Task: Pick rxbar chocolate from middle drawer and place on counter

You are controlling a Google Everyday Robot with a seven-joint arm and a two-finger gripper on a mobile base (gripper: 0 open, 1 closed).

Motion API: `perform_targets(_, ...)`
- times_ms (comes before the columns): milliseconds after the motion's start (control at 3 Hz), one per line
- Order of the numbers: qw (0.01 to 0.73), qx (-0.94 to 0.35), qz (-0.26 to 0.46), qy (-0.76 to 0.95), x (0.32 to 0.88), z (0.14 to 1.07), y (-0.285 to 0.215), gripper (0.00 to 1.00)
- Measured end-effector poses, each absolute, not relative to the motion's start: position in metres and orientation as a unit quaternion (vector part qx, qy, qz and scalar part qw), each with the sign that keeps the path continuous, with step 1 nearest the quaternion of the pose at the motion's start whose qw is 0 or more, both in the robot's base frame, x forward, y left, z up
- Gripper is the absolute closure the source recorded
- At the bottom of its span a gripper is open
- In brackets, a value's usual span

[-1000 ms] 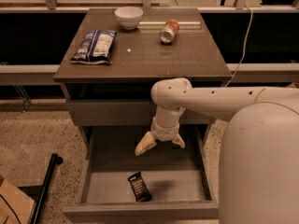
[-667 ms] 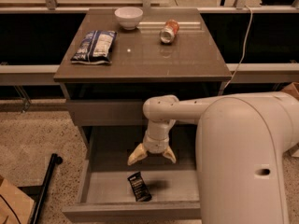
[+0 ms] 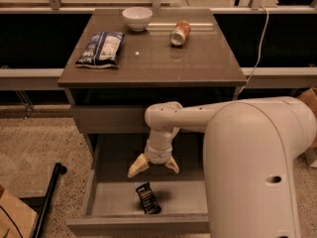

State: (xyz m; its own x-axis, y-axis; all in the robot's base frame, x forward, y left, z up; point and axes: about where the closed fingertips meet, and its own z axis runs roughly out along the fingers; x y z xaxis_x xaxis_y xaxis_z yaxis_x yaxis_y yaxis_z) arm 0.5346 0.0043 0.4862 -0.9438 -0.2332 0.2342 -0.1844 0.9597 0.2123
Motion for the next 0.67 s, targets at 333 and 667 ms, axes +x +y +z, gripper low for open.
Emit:
perform_targets(333, 0.156, 0.109, -0.107, -0.976, 0.521, 0.466, 0.030, 0.00)
perform_targets(667, 0.180, 0.104, -0.106, -0.972, 0.508, 0.446, 0.049, 0.00)
